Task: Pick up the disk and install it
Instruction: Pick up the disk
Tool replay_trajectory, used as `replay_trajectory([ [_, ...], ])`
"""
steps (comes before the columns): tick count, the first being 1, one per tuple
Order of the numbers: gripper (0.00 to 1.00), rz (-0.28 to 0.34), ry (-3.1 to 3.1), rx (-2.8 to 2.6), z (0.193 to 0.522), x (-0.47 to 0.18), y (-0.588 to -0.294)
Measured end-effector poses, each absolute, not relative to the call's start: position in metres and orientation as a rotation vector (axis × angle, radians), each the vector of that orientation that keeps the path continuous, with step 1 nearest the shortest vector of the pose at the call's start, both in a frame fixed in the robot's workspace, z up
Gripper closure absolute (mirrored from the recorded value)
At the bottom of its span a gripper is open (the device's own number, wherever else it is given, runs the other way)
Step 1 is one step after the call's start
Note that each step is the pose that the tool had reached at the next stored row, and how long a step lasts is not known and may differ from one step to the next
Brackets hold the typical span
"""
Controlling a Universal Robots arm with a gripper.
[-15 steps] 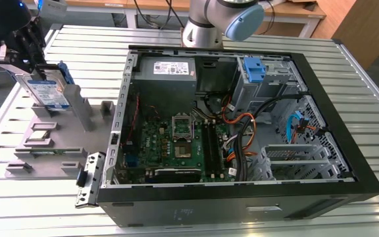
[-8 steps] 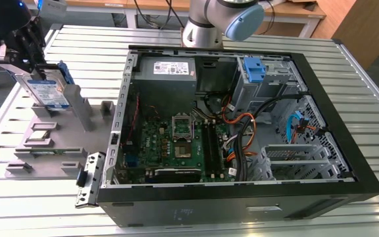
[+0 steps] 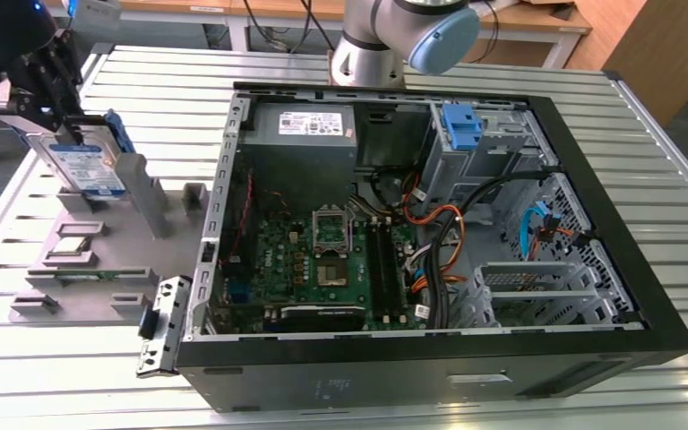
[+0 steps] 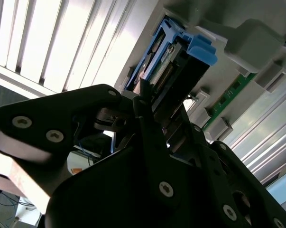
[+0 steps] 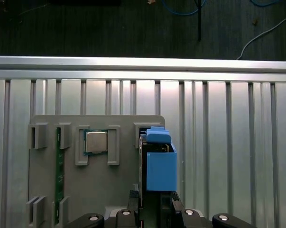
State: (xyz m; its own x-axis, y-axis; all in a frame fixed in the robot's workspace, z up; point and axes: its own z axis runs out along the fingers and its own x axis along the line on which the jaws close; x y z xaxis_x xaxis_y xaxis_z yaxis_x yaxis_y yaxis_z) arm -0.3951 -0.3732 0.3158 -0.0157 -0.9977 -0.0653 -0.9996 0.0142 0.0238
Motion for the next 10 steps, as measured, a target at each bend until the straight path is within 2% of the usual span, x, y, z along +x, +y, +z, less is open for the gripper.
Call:
replay_trajectory([
  [10,0.65,0.097,2.215,-2.182,0.336,-0.395,-0.373],
])
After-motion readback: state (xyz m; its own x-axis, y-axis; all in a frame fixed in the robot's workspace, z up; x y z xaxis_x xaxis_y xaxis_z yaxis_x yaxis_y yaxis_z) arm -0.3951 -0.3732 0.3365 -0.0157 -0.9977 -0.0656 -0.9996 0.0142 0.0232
